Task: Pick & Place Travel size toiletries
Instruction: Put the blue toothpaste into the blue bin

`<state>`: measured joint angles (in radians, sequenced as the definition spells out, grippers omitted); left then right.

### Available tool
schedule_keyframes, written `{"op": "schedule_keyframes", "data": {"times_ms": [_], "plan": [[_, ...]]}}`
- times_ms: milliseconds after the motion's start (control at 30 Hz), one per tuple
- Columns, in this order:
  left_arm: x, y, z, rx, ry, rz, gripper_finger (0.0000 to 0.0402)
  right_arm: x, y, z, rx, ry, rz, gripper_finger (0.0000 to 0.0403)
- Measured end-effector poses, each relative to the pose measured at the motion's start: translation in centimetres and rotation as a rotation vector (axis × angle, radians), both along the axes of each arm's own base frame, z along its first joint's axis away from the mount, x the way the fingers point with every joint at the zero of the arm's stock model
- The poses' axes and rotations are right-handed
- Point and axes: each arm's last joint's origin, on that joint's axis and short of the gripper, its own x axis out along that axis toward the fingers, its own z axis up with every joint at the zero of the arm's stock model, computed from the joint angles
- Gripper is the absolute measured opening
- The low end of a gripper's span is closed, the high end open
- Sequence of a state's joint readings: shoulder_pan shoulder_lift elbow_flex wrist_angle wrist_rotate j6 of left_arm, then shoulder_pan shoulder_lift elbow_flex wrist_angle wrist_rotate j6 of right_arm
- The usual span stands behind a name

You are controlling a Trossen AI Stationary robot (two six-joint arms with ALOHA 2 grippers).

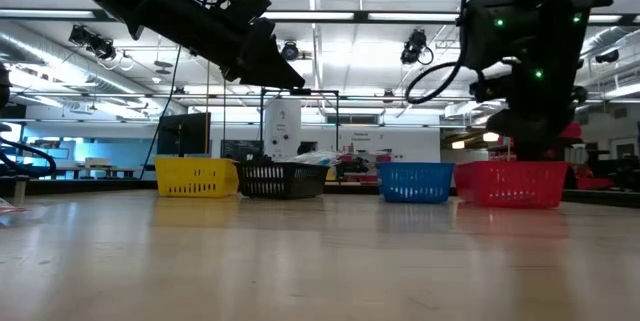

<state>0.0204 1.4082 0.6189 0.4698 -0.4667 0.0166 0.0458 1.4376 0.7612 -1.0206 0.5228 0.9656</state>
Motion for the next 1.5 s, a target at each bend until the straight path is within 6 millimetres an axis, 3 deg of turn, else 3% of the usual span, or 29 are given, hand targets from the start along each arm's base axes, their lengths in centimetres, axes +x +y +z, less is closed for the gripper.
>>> {"op": "schedule_keyframes", "data": {"times_ms": [167,367,533,667,800,967,1067,1167,1300,1500], "plan": [[0.0,0.0,0.0,0.002,0.001,-0.001,0.0211,0.3,0.1,0.1,0.146,-0.011,-0.015,0.0143],[0.0,0.0,0.0,0.032,0.018,-0.011,0.0211,2.0,0.9,2.1,0.244,-0.079,0.043,0.0144],[0.0,0.0,0.0,0.085,0.048,-0.029,0.0211,3.6,0.8,4.4,0.095,-0.18,0.069,0.0144],[0.1,-0.2,0.0,-0.032,-0.008,-0.048,0.0211,4.9,0.5,5.4,-0.06,-0.312,0.076,0.0144],[0.2,-0.8,-0.2,-0.117,-0.004,-0.252,0.0211,6.7,0.4,6.2,-0.153,-0.46,0.143,0.0145],[0.1,-3.4,0.3,-0.141,0.024,-0.652,0.0211,8.6,0.4,7.4,-0.27,-0.549,0.307,0.0145],[0.0,-4.9,0.4,-0.194,0.143,-0.708,0.0211,9.3,0.2,8.1,-0.318,-0.563,0.405,0.0145],[-0.6,-6.2,0.1,-0.228,0.386,-0.659,0.0211,9.7,-0.2,8.5,-0.361,-0.562,0.457,0.0145],[-2.6,-7.6,0.1,-0.226,0.729,-0.557,0.0211,9.9,-1.0,8.7,-0.392,-0.55,0.473,0.0145],[-5.3,-9.0,-0.3,-0.431,0.982,-0.43,0.0211,9.8,-2.3,8.8,-0.414,-0.51,0.467,0.0145]]}}
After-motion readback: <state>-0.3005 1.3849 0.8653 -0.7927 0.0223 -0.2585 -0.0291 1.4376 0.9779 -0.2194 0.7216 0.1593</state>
